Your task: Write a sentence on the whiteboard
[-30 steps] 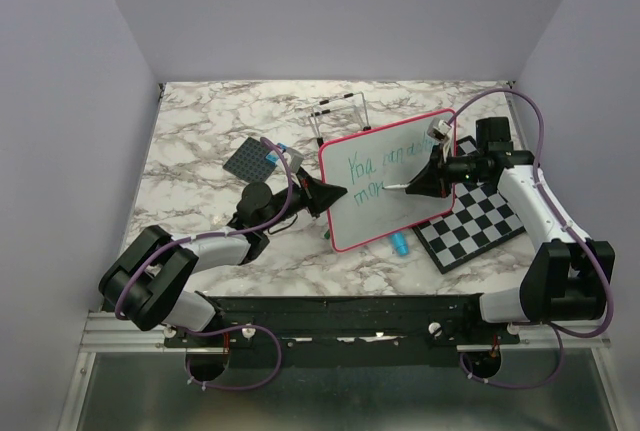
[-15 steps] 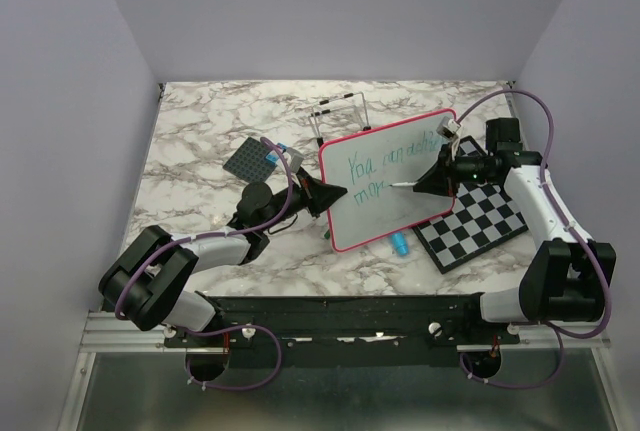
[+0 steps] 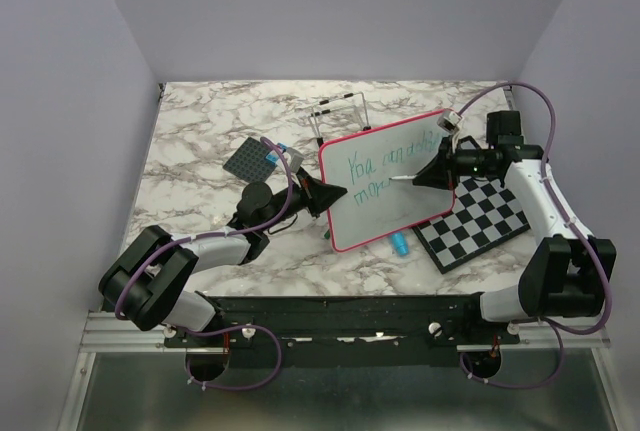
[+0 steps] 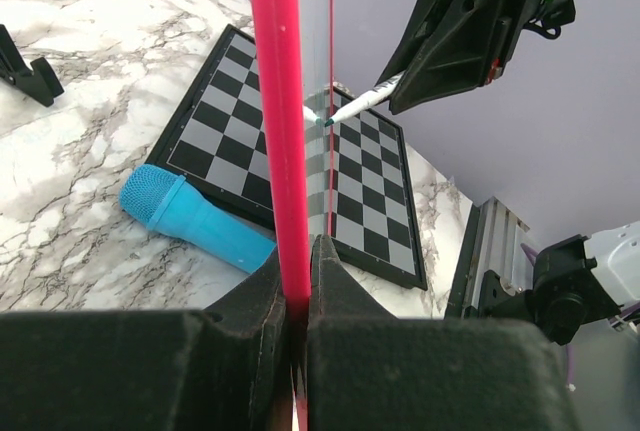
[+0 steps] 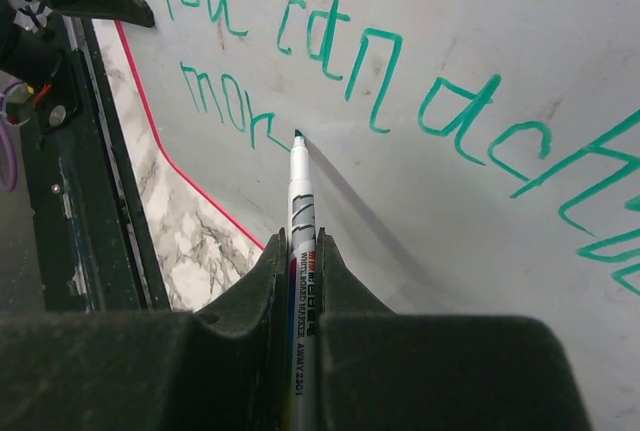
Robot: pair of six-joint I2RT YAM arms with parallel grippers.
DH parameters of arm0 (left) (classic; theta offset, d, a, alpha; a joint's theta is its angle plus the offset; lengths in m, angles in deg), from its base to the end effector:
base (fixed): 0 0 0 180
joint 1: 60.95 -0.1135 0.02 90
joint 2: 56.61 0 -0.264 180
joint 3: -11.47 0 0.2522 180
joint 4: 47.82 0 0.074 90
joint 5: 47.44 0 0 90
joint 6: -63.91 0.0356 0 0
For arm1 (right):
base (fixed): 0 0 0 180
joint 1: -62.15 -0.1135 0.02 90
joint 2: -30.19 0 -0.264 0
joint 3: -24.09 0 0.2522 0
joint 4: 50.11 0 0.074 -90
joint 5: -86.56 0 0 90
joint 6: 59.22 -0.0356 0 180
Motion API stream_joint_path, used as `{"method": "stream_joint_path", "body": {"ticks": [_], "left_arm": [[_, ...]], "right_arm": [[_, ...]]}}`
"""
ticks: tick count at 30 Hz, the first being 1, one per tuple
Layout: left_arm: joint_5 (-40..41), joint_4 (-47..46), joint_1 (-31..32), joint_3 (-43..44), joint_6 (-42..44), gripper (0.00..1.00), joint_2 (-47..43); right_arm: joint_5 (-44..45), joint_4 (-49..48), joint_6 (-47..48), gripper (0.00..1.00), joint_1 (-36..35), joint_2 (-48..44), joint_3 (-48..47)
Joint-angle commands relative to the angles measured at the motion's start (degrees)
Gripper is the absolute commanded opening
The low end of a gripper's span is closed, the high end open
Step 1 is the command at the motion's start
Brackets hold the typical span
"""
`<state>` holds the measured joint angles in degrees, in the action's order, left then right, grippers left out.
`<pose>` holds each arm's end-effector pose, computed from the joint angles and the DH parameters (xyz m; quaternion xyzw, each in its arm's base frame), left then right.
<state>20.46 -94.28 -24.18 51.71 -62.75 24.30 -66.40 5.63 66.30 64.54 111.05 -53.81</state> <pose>0.2131 -0.1760 0.2206 0.1428 0.6579 -0.5383 0.5069 0.2779 0.0201 0.2841 -0.3692 0.7470 0.4008 0.3809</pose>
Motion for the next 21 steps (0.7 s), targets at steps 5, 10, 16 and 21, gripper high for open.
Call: {"method": "stream_joint_path", "body": {"ticks": [5,10,16,21], "left_arm": [[-2.4,4.2,0.4,0.2,5.0,0.00,1.0],[-2.3,4.2,0.3,0.2,5.0,0.00,0.8],[-2.3,4.2,0.4,0.2,5.1,0.00,1.0],[-2.2,4.5,0.3,0.2,5.2,0.00,0.6]], "right_arm": [[-0.6,-1.5,-0.5,0.01,-2.3,1.1,-0.2],[0.4,-0.1,1.5,0.01,-2.3,0.5,1.2],[1.8,1.0,3.4,0.01,-2.3,-0.8,4.4],[3.0,1.6,4.2,0.01,-2.3,-1.5,5.5]]}}
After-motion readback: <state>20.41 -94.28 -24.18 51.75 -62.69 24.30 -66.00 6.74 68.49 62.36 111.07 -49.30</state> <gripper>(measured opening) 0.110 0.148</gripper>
